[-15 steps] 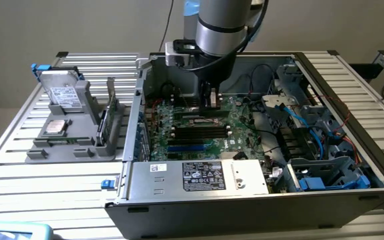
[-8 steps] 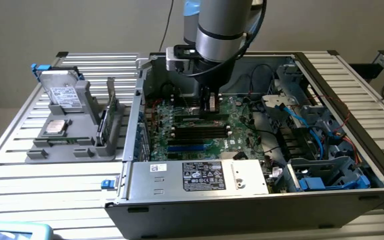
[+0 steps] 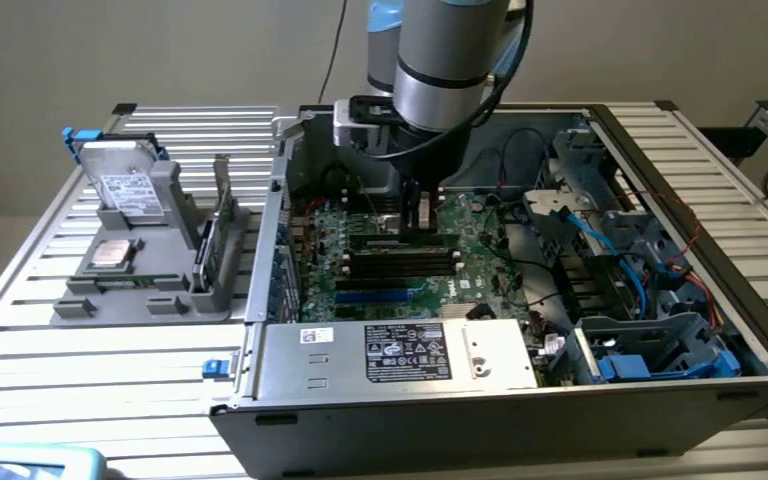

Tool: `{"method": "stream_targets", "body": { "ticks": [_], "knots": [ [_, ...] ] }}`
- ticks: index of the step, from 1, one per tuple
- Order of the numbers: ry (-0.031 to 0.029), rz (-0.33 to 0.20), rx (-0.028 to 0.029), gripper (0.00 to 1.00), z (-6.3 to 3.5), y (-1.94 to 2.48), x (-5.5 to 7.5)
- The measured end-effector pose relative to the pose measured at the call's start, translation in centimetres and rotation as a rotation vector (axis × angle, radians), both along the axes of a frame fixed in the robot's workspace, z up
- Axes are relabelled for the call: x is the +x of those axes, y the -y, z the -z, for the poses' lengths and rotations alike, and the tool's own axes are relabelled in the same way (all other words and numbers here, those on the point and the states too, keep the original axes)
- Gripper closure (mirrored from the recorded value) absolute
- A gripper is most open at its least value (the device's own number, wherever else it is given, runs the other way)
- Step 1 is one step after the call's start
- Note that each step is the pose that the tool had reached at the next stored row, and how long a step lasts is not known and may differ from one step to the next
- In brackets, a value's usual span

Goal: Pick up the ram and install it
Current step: 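Insert the ram into the slot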

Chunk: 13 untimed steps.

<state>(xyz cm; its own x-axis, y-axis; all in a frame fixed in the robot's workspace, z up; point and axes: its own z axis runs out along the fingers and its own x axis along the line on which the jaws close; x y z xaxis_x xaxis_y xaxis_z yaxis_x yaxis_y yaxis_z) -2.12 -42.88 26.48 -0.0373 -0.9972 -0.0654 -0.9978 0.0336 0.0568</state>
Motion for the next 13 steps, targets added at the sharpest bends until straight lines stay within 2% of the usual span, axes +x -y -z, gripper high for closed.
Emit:
{"method": "stream_targets", "body": {
  "ticks": [2,10,13],
  "knots": [
    [-0.0002,0.000,0.0010,0.87,0.21,0.44,0.0],
    [-0.0002,0.000,0.0049,0.87,1.60,0.43,0.4],
    [-0.0002,0.000,0.0049,0.87,1.84,0.12,0.4]
  ]
}}
